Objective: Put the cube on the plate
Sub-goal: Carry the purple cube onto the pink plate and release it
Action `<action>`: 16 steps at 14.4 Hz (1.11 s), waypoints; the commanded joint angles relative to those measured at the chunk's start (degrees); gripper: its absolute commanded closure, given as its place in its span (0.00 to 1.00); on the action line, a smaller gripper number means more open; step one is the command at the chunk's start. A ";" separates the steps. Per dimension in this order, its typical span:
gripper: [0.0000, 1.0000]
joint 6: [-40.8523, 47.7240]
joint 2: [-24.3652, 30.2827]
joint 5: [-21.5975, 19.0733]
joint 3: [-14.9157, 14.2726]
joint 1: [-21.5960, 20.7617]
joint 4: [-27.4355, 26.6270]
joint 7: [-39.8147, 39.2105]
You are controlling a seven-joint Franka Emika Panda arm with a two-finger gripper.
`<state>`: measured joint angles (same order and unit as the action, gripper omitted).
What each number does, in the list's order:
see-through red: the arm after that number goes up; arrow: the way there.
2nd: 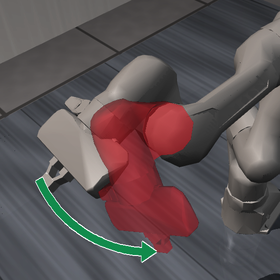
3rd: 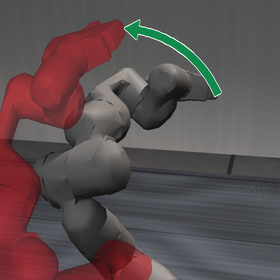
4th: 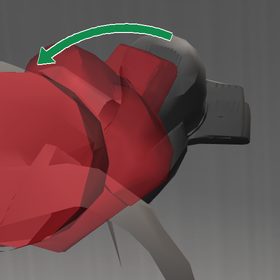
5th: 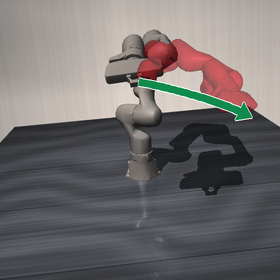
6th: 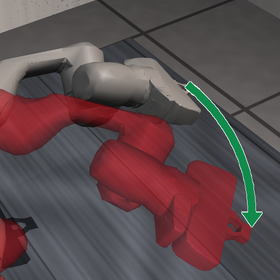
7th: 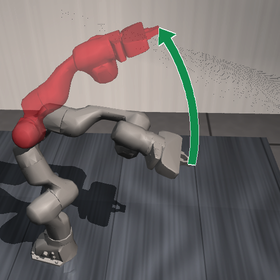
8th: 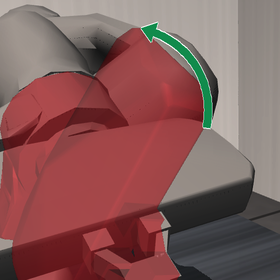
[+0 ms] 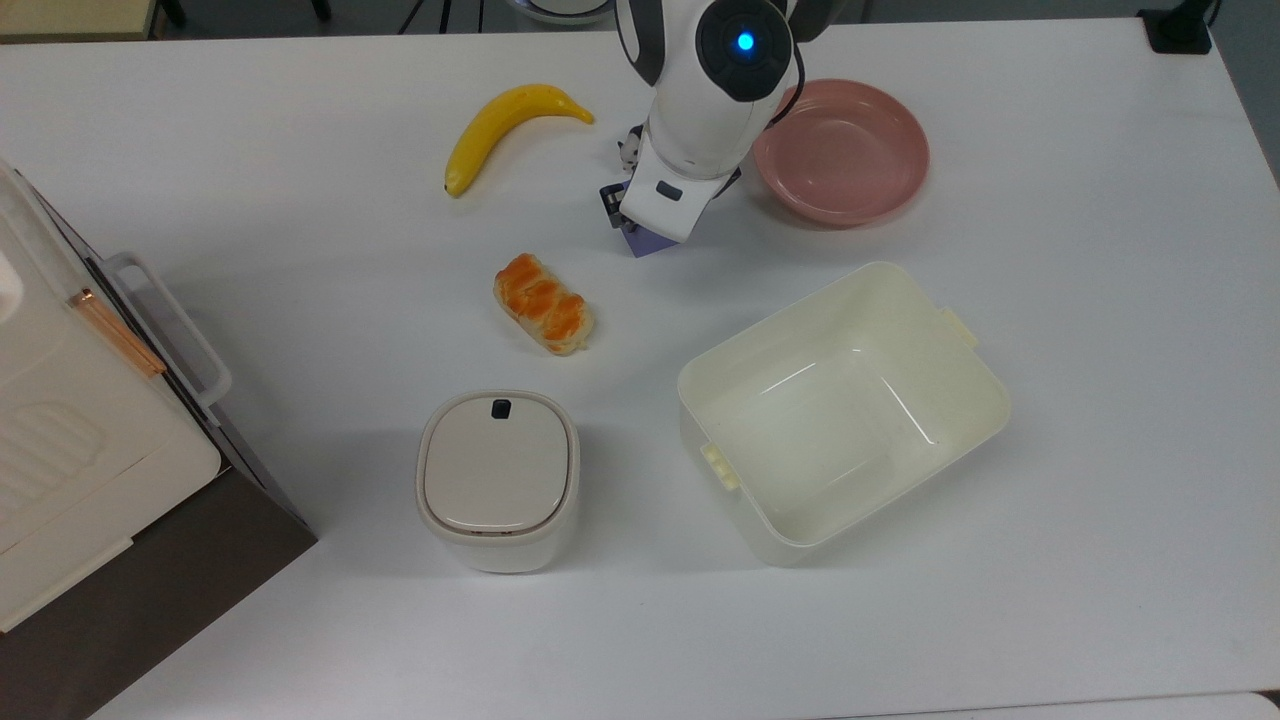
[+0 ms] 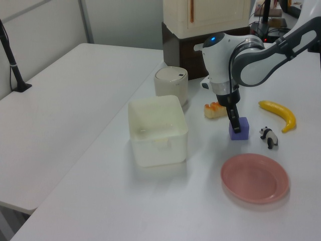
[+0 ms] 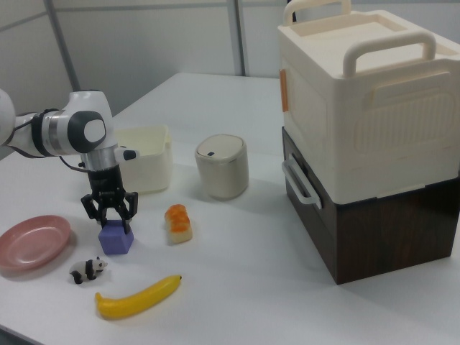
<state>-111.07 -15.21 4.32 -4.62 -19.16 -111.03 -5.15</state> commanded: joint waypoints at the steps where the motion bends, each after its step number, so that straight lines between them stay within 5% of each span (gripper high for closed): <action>1: 0.65 0.41 1.75 1.13 -0.48 -3.07 0.19 -0.04; 9: 0.60 4.10 5.63 1.13 -0.39 -19.67 1.52 7.07; 10: 0.43 4.10 5.54 1.13 -0.39 -21.69 1.43 8.13; 12: 0.33 4.10 5.37 1.13 -0.39 -23.20 1.34 9.19; 14: 0.00 4.10 5.10 1.13 -0.39 -23.29 1.51 9.19; 16: 0.00 6.11 5.19 1.13 -0.48 -22.68 2.73 9.28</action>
<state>-108.21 -10.67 4.33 -4.54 -42.05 -109.28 3.16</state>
